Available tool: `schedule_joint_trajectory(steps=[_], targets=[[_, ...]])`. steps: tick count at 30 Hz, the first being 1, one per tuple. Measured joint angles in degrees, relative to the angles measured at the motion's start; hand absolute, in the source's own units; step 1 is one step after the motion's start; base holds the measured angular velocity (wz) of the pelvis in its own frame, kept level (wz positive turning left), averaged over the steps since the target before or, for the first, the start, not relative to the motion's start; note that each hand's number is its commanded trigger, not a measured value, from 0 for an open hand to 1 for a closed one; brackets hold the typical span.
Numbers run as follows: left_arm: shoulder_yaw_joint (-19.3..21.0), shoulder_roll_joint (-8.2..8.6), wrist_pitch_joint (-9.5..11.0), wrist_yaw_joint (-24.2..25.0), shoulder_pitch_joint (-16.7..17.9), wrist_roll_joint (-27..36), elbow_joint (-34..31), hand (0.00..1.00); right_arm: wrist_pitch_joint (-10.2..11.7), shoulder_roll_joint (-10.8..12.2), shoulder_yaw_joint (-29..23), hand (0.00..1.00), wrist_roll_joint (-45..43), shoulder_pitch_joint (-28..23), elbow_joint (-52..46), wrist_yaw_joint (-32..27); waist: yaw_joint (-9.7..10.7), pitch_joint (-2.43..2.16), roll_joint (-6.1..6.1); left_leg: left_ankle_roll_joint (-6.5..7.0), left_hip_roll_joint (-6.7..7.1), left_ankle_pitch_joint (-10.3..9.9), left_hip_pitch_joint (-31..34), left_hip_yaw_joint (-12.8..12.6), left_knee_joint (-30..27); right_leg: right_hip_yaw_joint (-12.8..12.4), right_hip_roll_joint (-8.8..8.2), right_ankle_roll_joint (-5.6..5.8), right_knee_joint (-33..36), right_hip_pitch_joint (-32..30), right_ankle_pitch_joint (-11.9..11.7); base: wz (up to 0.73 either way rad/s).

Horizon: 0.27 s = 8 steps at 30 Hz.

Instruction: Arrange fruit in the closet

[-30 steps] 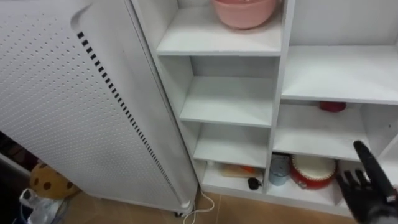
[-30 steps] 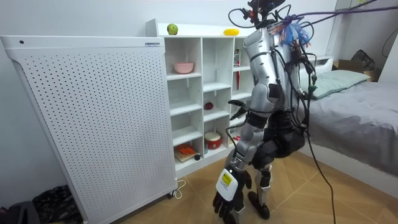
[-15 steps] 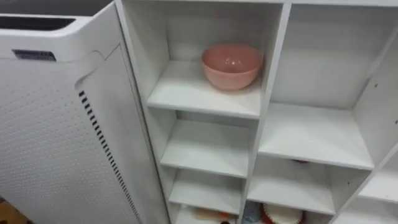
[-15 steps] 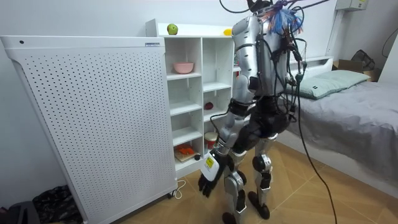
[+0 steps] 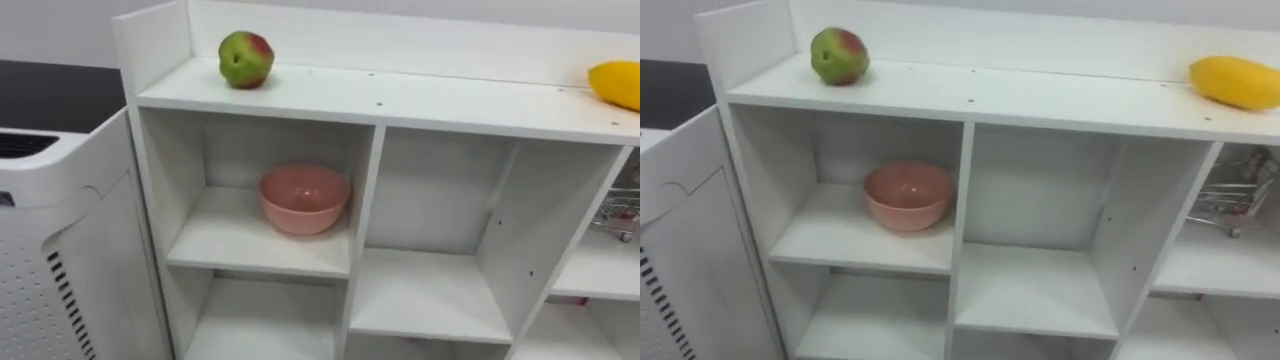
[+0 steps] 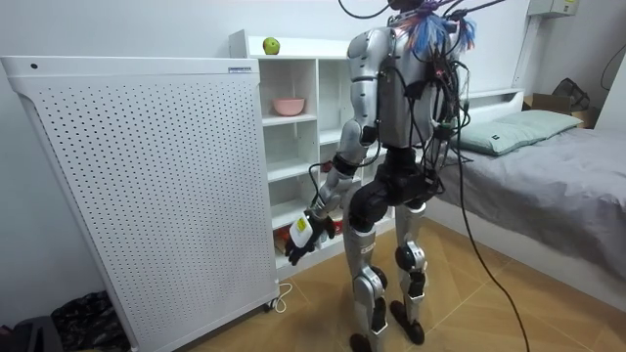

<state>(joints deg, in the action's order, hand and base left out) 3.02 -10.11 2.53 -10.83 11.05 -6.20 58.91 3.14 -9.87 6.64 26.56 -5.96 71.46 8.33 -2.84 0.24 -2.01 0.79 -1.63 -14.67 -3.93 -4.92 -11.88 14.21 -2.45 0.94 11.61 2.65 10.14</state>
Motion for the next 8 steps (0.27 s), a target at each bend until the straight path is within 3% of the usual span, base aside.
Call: schedule_joint_trajectory(steps=[3,8], targets=[[1.5,0.57,0.5,0.0,0.0,0.0,0.9,0.00,0.0,0.8,-2.5,0.00,-1.2,-0.9,0.3,0.4,1.0,-0.04,0.24,0.00,-0.02,0.0,-1.1,-0.4,0.3,-0.2,0.04,0.02,0.0,0.7,0.0,-0.08],[2.6,1.06,0.2,0.0,1.6,0.2,0.9,0.00,-0.5,0.9,-4.3,0.00,-0.8,-2.0,2.0,0.4,1.0,-0.29,0.73,-0.03,-0.25,0.0,-3.2,-2.3,1.2,-2.9,0.63,0.03,0.1,1.3,-0.1,-0.21]])
